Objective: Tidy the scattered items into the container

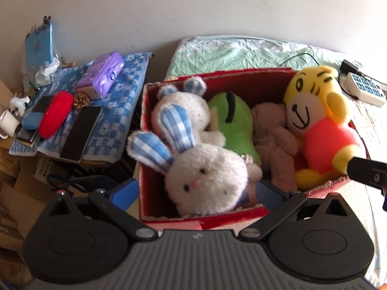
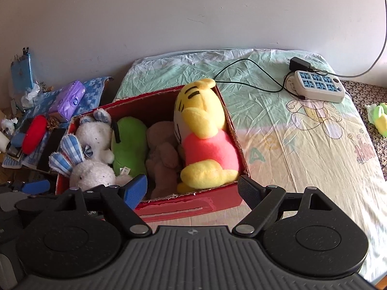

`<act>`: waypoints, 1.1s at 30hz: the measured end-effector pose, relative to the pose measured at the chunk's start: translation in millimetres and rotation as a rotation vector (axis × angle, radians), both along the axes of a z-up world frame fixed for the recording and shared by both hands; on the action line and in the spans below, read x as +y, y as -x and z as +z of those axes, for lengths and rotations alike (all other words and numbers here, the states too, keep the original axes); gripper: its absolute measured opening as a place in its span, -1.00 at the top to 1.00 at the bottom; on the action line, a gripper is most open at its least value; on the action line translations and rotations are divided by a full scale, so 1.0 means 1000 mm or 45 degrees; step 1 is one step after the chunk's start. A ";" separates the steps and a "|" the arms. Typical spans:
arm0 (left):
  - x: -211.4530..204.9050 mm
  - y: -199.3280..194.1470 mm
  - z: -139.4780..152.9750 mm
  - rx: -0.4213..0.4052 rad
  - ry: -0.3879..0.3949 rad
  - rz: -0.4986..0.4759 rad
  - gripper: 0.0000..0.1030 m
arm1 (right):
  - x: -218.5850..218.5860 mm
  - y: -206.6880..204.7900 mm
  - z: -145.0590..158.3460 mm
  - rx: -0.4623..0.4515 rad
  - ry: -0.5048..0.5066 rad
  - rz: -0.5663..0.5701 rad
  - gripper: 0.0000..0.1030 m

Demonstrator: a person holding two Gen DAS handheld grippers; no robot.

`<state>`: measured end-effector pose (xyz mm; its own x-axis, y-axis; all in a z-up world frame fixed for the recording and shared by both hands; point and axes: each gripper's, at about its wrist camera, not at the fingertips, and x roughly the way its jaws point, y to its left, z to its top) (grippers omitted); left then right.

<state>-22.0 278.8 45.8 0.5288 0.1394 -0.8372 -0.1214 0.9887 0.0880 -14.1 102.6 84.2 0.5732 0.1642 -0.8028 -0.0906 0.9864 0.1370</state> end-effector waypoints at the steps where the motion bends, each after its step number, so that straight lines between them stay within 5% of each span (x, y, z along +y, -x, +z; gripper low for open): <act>1: -0.001 0.001 0.000 0.002 0.002 -0.001 -0.99 | -0.001 0.000 -0.001 0.004 -0.004 -0.003 -0.64; 33: -0.017 0.007 0.010 -0.011 -0.088 0.232 -0.99 | -0.005 -0.023 -0.002 -0.027 0.007 0.217 -0.64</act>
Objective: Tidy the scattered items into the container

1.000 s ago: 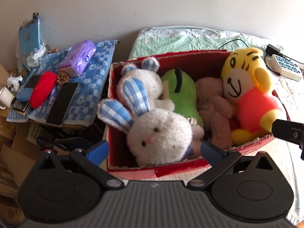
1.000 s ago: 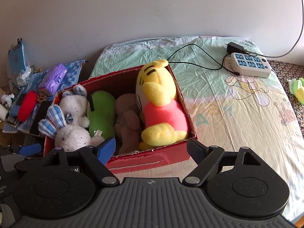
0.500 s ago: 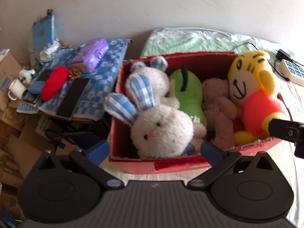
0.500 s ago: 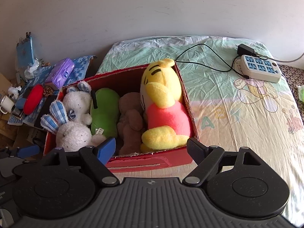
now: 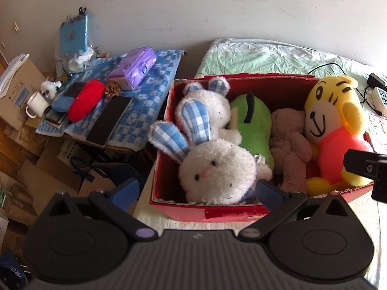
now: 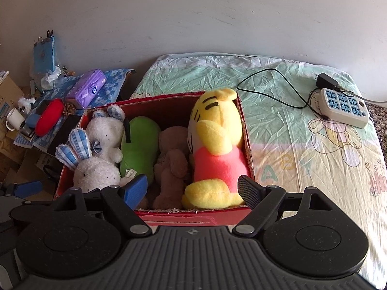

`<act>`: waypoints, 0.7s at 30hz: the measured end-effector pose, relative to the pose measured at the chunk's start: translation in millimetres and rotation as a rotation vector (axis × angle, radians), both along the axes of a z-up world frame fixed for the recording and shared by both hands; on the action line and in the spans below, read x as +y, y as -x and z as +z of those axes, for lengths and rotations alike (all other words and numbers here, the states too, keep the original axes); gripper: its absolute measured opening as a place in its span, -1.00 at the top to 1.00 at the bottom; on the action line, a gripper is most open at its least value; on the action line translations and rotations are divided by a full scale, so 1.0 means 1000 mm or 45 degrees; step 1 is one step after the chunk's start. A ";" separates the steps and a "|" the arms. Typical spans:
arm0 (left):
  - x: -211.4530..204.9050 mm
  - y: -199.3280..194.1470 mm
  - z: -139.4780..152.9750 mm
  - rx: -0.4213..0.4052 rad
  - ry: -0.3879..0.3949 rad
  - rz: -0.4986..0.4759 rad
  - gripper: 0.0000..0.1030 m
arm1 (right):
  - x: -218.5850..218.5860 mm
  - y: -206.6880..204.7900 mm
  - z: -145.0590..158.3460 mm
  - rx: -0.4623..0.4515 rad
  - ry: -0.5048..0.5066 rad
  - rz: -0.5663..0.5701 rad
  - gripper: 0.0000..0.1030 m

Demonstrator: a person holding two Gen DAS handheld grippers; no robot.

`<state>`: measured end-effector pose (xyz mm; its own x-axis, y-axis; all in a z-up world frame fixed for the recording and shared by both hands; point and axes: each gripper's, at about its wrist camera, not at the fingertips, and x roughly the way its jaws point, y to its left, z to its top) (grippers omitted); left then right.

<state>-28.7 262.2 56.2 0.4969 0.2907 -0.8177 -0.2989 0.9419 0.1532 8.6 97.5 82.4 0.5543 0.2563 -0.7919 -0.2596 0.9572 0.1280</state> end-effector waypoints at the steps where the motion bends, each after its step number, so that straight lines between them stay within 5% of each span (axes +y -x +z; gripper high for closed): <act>1: -0.001 0.000 0.000 0.001 -0.003 -0.002 -0.99 | 0.000 -0.001 0.000 0.000 -0.005 -0.002 -0.64; 21: 0.010 -0.009 0.000 -0.020 0.060 -0.004 -0.99 | 0.006 -0.010 -0.008 0.041 -0.026 -0.002 -0.64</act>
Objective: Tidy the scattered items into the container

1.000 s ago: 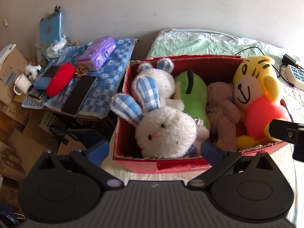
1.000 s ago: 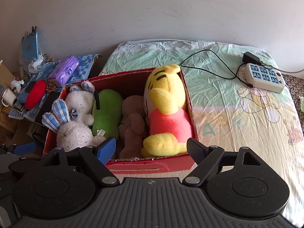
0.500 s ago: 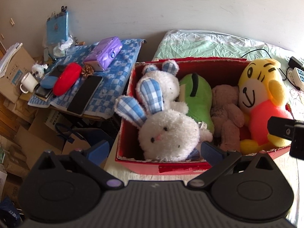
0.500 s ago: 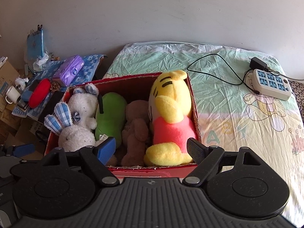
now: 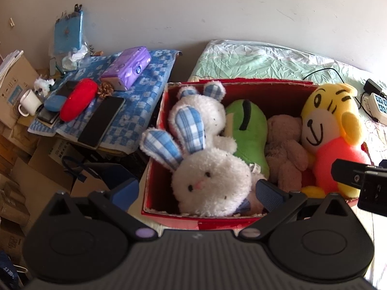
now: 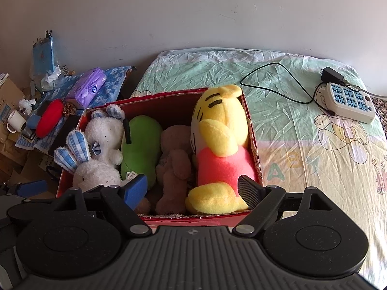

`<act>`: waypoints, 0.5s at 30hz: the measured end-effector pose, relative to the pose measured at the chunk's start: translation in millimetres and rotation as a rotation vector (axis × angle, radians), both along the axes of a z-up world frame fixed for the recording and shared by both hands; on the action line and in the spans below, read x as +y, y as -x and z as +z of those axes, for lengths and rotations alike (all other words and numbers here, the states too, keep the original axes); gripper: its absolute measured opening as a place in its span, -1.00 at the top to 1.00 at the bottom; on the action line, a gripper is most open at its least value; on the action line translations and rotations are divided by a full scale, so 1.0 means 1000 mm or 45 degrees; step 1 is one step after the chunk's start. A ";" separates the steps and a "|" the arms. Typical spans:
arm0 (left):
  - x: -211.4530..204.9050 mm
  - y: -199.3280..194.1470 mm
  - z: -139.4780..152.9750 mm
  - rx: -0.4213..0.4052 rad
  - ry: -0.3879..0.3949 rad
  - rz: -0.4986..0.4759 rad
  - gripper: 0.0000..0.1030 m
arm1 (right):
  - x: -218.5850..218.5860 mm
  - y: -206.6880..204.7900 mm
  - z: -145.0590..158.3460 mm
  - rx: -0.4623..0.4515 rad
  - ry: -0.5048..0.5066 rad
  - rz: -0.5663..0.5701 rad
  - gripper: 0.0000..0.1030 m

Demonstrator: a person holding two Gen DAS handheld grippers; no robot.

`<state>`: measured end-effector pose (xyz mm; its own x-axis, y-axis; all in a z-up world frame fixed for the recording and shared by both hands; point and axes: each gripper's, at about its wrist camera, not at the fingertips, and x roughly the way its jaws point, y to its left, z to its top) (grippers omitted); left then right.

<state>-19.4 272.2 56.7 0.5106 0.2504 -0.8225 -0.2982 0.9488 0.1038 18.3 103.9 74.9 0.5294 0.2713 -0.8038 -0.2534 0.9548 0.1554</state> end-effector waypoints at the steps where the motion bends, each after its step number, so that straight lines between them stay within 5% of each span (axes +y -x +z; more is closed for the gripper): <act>1: 0.001 0.000 0.000 -0.004 0.003 -0.001 -0.99 | 0.001 -0.001 0.000 -0.001 0.003 -0.001 -0.64; 15: 0.003 -0.005 -0.003 -0.009 0.003 0.006 -0.98 | 0.005 -0.003 -0.003 0.016 0.001 0.007 -0.64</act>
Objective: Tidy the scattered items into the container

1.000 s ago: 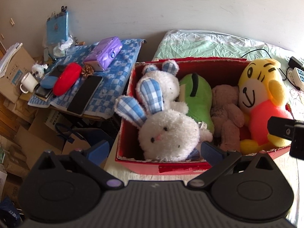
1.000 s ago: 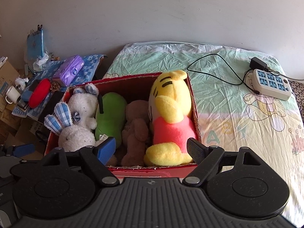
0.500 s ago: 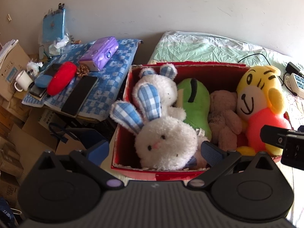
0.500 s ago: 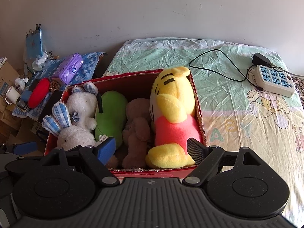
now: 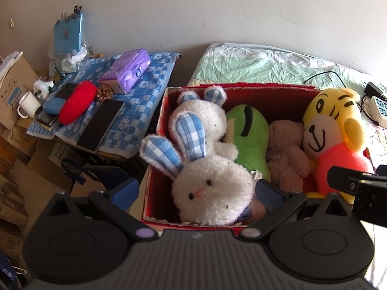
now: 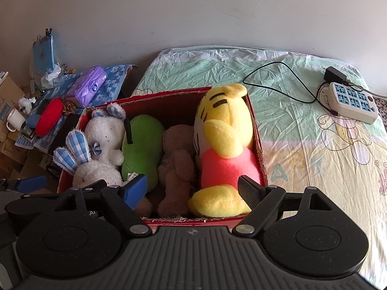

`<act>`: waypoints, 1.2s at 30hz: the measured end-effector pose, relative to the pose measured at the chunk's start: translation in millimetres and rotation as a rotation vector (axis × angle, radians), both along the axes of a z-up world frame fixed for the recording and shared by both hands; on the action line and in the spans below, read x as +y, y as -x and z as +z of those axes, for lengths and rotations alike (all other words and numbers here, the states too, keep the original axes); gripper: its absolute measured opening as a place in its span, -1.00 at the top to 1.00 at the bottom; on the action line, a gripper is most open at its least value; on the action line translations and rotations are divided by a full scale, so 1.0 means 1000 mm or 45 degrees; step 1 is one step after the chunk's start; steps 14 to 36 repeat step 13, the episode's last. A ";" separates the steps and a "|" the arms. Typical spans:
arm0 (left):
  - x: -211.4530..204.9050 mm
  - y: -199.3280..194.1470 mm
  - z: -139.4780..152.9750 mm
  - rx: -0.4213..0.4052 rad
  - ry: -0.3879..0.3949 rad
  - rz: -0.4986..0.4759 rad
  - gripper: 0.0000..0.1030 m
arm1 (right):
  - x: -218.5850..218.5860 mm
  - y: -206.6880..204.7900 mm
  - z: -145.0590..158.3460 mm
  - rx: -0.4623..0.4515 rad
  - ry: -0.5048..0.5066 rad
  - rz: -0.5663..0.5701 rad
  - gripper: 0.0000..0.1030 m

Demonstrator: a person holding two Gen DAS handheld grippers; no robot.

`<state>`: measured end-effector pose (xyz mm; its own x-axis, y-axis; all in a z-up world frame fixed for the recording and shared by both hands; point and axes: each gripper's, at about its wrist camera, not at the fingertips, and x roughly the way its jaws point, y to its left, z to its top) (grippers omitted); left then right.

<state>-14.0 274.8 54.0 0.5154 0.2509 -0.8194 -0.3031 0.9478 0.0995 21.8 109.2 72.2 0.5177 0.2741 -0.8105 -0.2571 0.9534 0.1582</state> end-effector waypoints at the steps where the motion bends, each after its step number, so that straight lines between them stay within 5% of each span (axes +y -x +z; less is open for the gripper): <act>1: 0.001 0.000 0.000 0.002 0.001 0.005 -0.98 | 0.000 0.000 0.000 0.002 0.000 0.001 -0.64; 36: 0.004 0.008 0.000 -0.013 0.007 0.020 -0.99 | 0.003 0.007 0.001 -0.011 0.007 0.011 -0.64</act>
